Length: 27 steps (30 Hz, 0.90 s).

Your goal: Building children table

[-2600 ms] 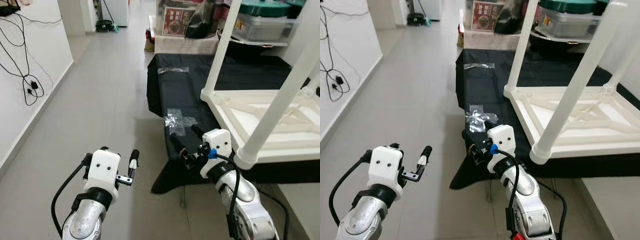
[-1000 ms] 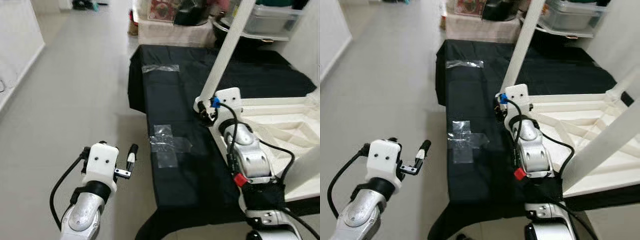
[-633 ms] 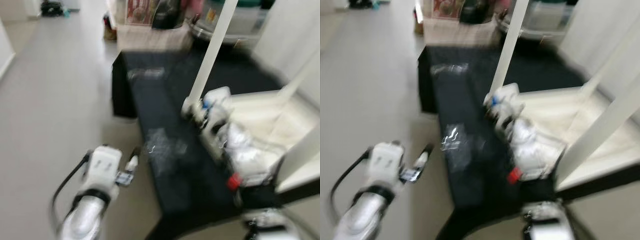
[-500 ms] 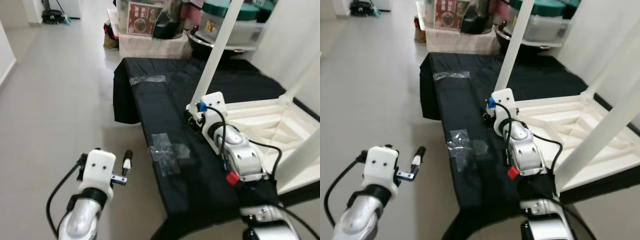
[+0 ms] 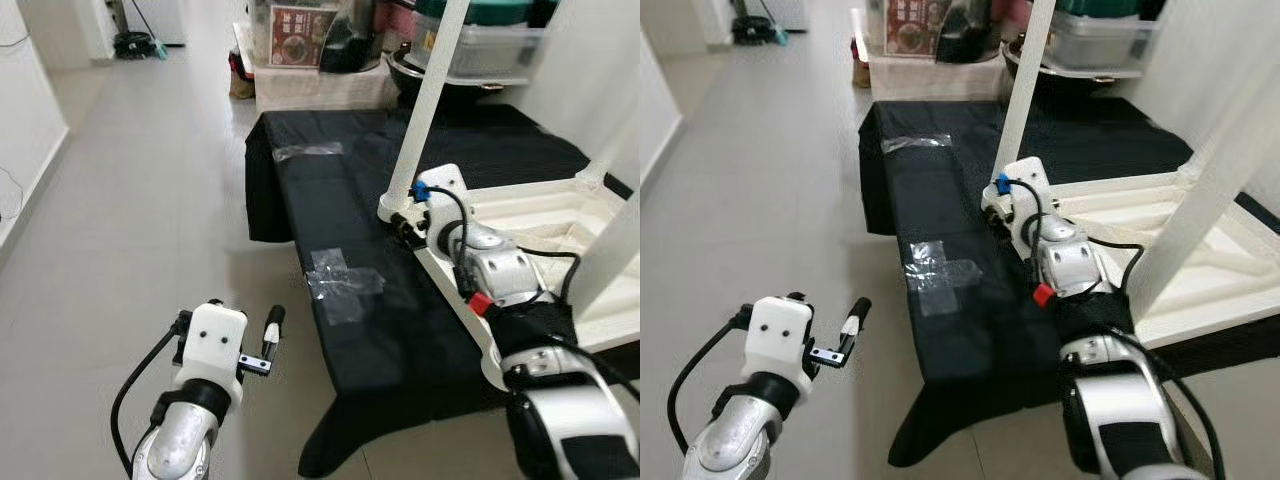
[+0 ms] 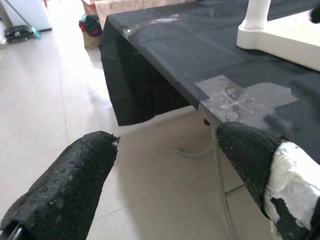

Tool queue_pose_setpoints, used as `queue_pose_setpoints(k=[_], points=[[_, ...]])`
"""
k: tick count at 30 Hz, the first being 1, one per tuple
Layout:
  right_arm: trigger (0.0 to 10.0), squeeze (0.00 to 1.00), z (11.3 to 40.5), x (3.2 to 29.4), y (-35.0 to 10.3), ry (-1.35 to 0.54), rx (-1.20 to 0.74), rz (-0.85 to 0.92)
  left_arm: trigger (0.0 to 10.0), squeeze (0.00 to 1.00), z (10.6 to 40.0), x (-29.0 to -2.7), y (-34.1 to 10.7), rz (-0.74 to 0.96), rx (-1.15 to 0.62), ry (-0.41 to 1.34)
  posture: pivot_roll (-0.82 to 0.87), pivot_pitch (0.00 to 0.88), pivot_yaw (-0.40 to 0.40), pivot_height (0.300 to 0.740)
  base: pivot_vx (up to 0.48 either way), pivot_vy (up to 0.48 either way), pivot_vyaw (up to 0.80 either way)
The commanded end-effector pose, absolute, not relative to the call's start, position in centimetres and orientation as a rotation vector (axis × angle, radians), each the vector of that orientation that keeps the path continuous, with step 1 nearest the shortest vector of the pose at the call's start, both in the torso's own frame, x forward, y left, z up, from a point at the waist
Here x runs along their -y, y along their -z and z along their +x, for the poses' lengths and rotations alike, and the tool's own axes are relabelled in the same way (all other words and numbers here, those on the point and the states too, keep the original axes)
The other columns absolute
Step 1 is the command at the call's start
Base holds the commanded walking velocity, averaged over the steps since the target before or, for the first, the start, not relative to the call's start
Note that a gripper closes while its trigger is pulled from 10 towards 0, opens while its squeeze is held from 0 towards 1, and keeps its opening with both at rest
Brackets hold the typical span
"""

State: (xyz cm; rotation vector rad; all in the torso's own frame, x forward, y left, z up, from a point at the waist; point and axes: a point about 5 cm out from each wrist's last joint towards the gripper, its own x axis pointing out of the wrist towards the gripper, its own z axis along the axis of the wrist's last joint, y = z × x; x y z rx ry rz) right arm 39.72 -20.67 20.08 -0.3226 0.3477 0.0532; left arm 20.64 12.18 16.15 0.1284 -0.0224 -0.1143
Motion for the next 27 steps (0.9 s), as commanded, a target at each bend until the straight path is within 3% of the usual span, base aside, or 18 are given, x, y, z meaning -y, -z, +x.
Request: queue_pose_setpoints(k=[1,8,19,24,27], points=[[10.0,0.0,39.8,22.2,-19.6,0.001,-0.392,-0.357,10.0,0.0,20.3,-12.2,-16.4,0.13,0.021,0.102,0.09,0.139,-0.113,0.74,0.0,0.0,0.0],[10.0,0.0,39.7,22.6,-18.8,-0.003,-0.451,-0.308,10.0,0.0,20.0,-12.0,-16.7,0.123,0.022,0.105,0.08,0.17,-0.112,0.74,0.0,0.0,0.0],[10.0,0.0,40.1,21.0,-18.0,-0.134,-0.56,-0.318,10.0,0.0,19.5,-11.9,-16.8,0.115,0.015,0.091,0.08,0.211,-0.126,0.74,0.0,0.0,0.0],[10.0,0.0,39.7,21.2,-17.2,-0.163,-0.63,-0.333,10.0,0.0,19.4,-11.9,-16.8,0.118,0.013,0.089,0.08,0.211,-0.126,0.74,0.0,0.0,0.0],[10.0,0.0,39.2,22.8,-17.0,-0.137,-0.678,-0.363,10.0,0.0,19.4,-12.0,-16.9,0.118,0.015,0.08,0.07,0.213,-0.133,0.74,0.0,0.0,0.0]])
